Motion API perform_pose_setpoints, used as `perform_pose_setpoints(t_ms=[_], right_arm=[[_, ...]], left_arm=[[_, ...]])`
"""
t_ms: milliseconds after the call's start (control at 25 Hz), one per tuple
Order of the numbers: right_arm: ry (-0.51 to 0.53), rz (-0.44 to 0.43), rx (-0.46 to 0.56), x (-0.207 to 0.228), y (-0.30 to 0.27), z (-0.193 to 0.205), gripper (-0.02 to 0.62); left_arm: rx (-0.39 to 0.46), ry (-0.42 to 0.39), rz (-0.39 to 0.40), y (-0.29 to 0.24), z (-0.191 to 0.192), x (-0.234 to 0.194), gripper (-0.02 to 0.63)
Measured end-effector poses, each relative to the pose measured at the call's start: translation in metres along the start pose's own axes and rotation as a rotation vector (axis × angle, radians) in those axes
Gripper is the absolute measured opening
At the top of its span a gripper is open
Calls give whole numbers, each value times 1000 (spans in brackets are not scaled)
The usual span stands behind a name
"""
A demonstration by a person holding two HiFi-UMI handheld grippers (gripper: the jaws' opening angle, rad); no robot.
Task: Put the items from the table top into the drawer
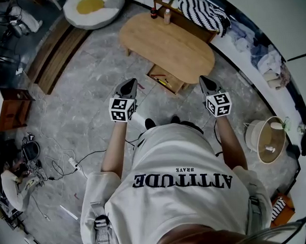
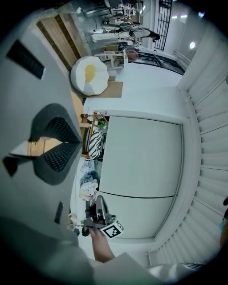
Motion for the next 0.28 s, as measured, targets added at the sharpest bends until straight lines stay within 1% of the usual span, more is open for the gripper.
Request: perform_pose_setpoints(t_ms=[280], right_arm=[[-3,0,3,5,-1,-1,18]], left_arm=[[-4,4,-6,-2,0,0,20]])
Point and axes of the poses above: the fingertips, and each gripper's own axes: y backward along the fingers, x to its right, z out of its underside, the point moved 3 cm from there along y, backward along the fingers, and after that the axes turned 10 degrees about x, right-handed, at the moved point
